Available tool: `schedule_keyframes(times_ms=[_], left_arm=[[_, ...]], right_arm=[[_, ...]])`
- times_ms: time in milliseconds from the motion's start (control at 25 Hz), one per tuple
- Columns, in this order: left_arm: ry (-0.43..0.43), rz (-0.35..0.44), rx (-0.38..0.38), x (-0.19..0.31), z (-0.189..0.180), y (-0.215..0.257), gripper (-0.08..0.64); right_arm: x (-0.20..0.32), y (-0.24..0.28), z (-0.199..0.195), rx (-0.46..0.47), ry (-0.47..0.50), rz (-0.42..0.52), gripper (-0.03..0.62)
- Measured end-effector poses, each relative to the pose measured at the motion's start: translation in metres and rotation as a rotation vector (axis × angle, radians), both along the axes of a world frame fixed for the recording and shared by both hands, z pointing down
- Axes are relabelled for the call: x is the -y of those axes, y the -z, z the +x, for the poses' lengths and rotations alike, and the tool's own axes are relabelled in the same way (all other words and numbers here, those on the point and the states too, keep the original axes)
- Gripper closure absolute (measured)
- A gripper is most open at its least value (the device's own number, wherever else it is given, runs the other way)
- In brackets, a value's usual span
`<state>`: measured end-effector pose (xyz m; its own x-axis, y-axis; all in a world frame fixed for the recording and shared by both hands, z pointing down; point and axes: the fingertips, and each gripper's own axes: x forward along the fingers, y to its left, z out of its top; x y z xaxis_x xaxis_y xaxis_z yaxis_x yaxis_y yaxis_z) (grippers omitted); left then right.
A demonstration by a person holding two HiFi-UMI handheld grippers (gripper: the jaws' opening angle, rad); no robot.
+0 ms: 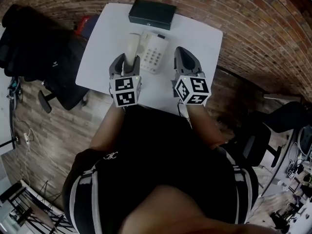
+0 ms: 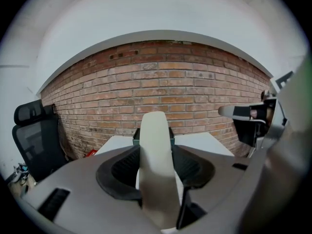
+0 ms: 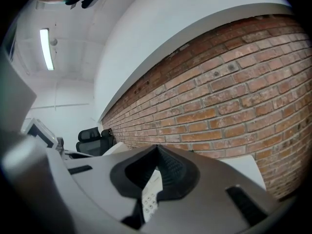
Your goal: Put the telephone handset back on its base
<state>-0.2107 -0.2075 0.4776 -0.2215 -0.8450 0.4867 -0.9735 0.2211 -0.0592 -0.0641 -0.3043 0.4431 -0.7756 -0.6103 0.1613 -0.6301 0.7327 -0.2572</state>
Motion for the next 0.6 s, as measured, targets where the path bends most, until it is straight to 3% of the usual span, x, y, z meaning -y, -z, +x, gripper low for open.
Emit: schedule_keyframes(times_ms=[280, 600], left_arm=[[-0.064, -0.053, 0.007, 0.034, -0.019, -0.034, 0.357], [-0.17, -0.099, -0.024, 0.065, -0.033, -0.07, 0.36]], right_arm=[[0.006, -0.009, 0.006, -0.03, -0.073, -0.011, 0.594], [0.007, -0.011, 0.006, -0.05, -0.219, -0.024, 0.594]])
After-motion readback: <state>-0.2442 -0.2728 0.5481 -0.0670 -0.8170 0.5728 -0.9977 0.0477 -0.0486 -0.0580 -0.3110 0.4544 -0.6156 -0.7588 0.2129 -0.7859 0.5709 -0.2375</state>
